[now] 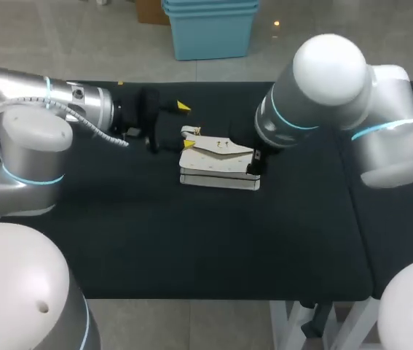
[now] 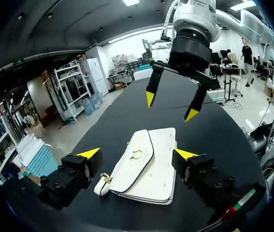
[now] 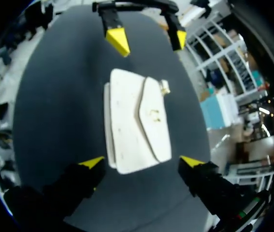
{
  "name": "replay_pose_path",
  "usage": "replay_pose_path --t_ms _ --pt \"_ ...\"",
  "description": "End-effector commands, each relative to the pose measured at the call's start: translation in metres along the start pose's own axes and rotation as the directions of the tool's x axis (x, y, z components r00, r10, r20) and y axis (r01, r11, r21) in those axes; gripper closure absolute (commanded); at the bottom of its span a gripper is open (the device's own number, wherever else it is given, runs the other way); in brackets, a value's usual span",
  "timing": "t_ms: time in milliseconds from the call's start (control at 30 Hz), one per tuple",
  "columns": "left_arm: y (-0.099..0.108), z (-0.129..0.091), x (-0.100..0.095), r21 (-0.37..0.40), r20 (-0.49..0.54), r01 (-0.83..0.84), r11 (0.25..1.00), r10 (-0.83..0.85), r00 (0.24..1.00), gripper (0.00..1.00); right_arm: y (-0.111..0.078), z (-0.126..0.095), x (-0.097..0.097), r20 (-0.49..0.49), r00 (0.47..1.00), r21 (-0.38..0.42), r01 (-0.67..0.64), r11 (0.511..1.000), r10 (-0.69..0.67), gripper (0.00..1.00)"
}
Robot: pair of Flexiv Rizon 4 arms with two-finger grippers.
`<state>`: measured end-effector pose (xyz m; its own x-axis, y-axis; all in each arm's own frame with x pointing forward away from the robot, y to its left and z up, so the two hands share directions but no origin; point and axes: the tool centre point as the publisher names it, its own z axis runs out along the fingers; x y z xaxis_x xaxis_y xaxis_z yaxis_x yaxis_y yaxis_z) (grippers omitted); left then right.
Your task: Pick up the bag, open it, inspect its contents, close it, and place it on the opposite side
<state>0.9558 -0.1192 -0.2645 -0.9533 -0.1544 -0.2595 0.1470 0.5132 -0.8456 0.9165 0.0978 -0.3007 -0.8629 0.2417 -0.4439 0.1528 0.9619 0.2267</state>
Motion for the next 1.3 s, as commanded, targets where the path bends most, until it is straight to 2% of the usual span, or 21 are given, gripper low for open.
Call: replay_pose_path --t_ms 33,233,267,333,867,933,967,1033,1100,1167,1233,1267,1300 --pt "-0.003 -0.008 -0.004 -0.187 -0.120 0.021 0.982 -0.045 0.992 0.00 -0.001 -0.013 -0.006 -0.138 0.990 0.056 -0.005 0.998 0.012 0.00" --pt "-0.003 -0.012 -0.005 -0.324 -0.203 0.065 0.944 -0.137 0.969 0.00 -0.005 -0.022 -0.010 -0.243 0.970 0.081 -0.008 0.997 0.028 0.00" --pt "-0.003 -0.012 -0.003 -0.362 -0.214 0.068 0.930 -0.154 0.965 0.00 -0.005 -0.023 -0.010 -0.275 0.961 0.073 -0.002 0.997 0.022 0.00" --pt "0.000 -0.011 0.003 -0.493 -0.238 -0.014 0.870 -0.119 0.964 0.00 -0.005 -0.024 -0.011 -0.304 0.952 0.061 0.003 0.998 0.016 0.00" --pt "0.000 -0.011 0.003 -0.493 -0.238 -0.014 0.870 -0.119 0.964 0.00 -0.005 -0.024 -0.011 -0.304 0.952 0.061 0.003 0.998 0.016 0.00" --pt "-0.009 0.002 -0.001 -0.505 -0.182 0.127 0.854 -0.249 0.951 0.00 -0.005 -0.024 -0.011 -0.304 0.952 0.061 0.003 0.998 0.016 0.00" --pt "-0.012 0.004 -0.002 -0.511 -0.151 0.194 0.837 -0.309 0.939 0.00 -0.003 -0.022 -0.017 -0.321 0.943 0.080 -0.066 0.995 0.088 0.00" --pt "-0.015 0.004 -0.001 -0.515 -0.064 0.356 0.780 -0.449 0.891 0.00 -0.007 -0.021 -0.024 -0.367 0.909 0.086 -0.180 0.980 0.199 0.00" --pt "-0.015 0.001 0.000 -0.504 0.041 0.511 0.696 -0.572 0.819 0.00 -0.016 -0.019 -0.030 -0.406 0.851 0.116 -0.312 0.943 0.332 0.00" --pt "-0.012 -0.003 0.002 -0.490 0.106 0.629 0.604 -0.674 0.731 0.00 -0.025 -0.014 -0.036 -0.452 0.765 0.170 -0.431 0.886 0.458 0.00" --pt "-0.009 -0.005 0.002 -0.468 0.188 0.735 0.492 -0.757 0.626 0.00 -0.034 -0.009 -0.043 -0.472 0.647 0.245 -0.557 0.794 0.599 0.00" --pt "-0.008 -0.007 0.001 -0.456 0.200 0.773 0.441 -0.796 0.571 0.00 -0.036 -0.009 -0.044 -0.464 0.620 0.259 -0.588 0.766 0.633 0.00" --pt "-0.007 -0.008 0.001 -0.439 0.234 0.802 0.404 -0.811 0.536 0.00 -0.039 -0.009 -0.046 -0.475 0.562 0.290 -0.626 0.724 0.677 0.00"
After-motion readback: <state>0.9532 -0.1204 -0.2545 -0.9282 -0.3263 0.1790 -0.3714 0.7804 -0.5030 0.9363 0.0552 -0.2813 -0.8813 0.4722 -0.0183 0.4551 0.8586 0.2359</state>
